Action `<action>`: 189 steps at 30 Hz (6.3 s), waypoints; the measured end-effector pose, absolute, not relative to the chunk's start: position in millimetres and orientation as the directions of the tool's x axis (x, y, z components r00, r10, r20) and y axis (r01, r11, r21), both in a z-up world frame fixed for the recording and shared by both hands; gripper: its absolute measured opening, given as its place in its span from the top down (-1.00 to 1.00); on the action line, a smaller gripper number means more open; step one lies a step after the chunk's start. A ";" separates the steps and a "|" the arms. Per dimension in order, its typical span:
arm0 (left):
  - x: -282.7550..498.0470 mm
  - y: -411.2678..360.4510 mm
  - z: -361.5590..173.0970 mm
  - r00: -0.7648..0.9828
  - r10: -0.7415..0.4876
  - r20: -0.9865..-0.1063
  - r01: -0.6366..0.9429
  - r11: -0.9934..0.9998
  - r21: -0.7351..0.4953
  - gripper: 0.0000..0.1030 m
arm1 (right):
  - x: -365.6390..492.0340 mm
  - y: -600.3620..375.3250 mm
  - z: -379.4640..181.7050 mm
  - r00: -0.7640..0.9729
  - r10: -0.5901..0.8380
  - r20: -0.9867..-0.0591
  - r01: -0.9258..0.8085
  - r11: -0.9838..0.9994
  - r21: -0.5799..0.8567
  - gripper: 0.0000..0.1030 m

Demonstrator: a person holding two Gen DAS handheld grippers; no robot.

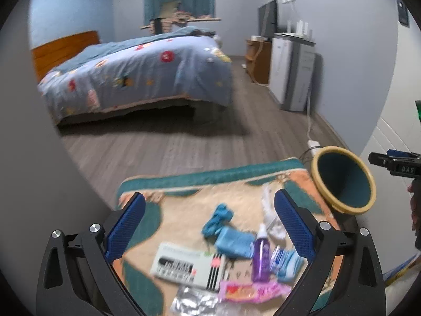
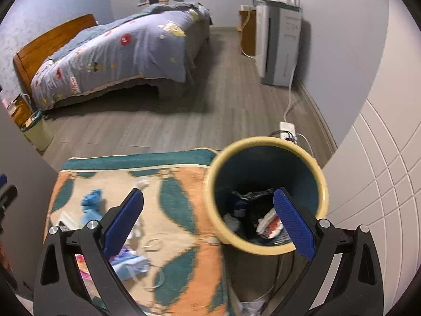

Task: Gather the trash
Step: 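Move both open tools back over the cushion, then grasp the clear plastic bag with left tool while right tool grasps blue face mask, then carry the blue face mask into the wastebasket while left tool holds the plastic bag, then drop the clear plastic bag into the wastebasket and open the left tool, then grasp the pink snack wrapper with the right tool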

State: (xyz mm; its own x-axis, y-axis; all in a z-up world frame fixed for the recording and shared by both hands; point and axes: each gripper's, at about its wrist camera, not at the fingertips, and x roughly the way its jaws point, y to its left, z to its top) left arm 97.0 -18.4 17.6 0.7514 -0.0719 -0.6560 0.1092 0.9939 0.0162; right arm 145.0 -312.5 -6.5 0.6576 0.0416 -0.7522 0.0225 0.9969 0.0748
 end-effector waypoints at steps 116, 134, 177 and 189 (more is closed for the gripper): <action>165.8 -246.1 -38.5 0.554 -0.386 -0.737 0.586 0.810 0.016 0.50 | 197.9 -446.0 -72.1 0.598 0.085 -0.797 0.177 0.956 0.235 0.94; 191.2 -312.6 -86.6 0.443 -0.445 -0.778 0.650 0.757 -0.062 0.02 | 188.3 -474.6 -82.5 0.605 0.018 -0.796 0.297 0.923 0.246 0.92; 81.4 2.3 -11.4 0.751 0.024 -0.660 0.059 0.993 0.103 -0.90 | 166.7 -291.9 -42.3 0.589 0.103 -0.802 0.061 0.983 0.172 -0.89; 62.5 39.1 -56.8 0.619 0.175 -0.766 -0.118 0.985 0.129 -0.90 | 127.4 -187.4 -93.7 0.461 0.151 -0.874 -0.175 0.982 0.077 -0.89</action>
